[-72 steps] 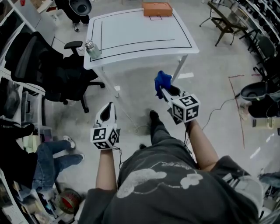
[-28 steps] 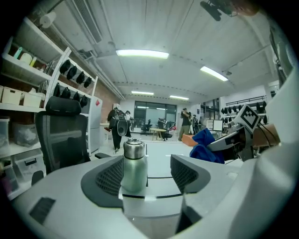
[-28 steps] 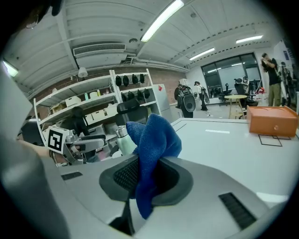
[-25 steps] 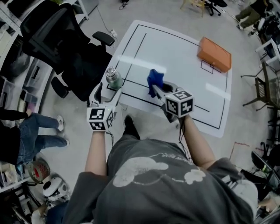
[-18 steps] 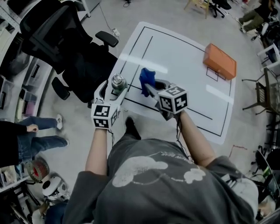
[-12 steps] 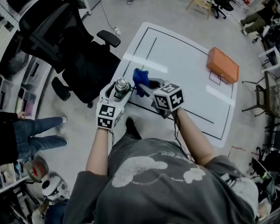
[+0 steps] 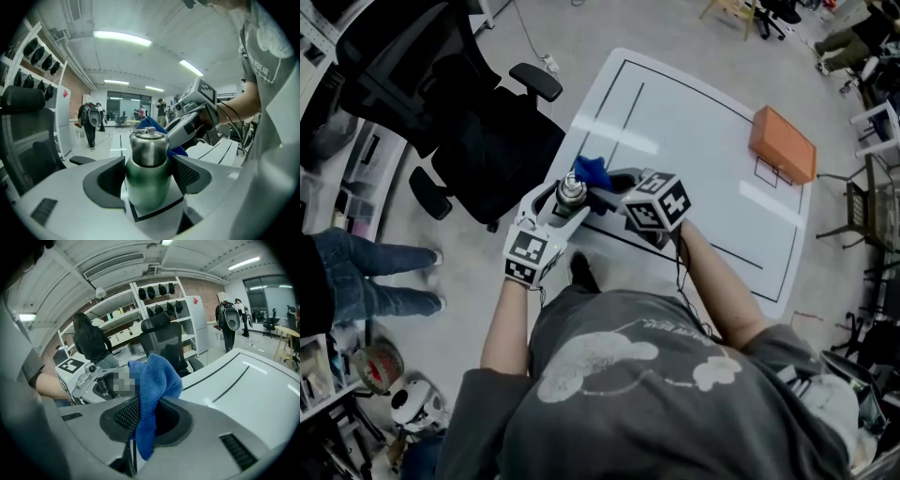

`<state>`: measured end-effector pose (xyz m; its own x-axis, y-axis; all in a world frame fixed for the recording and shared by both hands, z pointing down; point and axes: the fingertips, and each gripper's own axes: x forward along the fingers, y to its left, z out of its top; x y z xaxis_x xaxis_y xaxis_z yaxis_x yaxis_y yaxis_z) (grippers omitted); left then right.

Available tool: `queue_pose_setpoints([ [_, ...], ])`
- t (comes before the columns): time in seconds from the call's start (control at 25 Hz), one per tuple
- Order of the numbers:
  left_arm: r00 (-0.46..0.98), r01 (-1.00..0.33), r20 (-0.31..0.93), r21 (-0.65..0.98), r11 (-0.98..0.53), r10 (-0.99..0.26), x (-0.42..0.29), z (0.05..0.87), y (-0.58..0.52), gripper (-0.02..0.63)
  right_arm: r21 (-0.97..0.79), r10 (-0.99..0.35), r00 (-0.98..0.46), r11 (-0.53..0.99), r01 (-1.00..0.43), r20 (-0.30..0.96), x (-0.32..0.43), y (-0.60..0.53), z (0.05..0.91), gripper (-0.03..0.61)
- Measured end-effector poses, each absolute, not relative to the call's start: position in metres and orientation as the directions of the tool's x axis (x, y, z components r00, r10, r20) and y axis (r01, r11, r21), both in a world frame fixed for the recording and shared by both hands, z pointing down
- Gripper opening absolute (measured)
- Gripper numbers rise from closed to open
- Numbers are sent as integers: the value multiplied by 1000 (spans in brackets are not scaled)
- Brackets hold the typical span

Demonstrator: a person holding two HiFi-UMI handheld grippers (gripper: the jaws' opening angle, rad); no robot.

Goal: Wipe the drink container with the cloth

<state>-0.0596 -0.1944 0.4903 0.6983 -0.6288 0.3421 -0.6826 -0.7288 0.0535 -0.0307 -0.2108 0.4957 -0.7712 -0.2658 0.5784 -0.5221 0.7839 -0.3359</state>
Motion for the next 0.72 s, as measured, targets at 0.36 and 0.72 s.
queue_pose_setpoints([
  [0.36, 835, -499, 294, 47, -865, -466, -63, 489, -193, 310, -418, -178, -770, 754, -507, 613, -33, -227, 519, 57],
  [0.72, 874, -439, 271, 83, -894, -404, -64, 491, -194, 313, -447, -98, -728, 731, -515, 678, -39, -237, 559, 56],
])
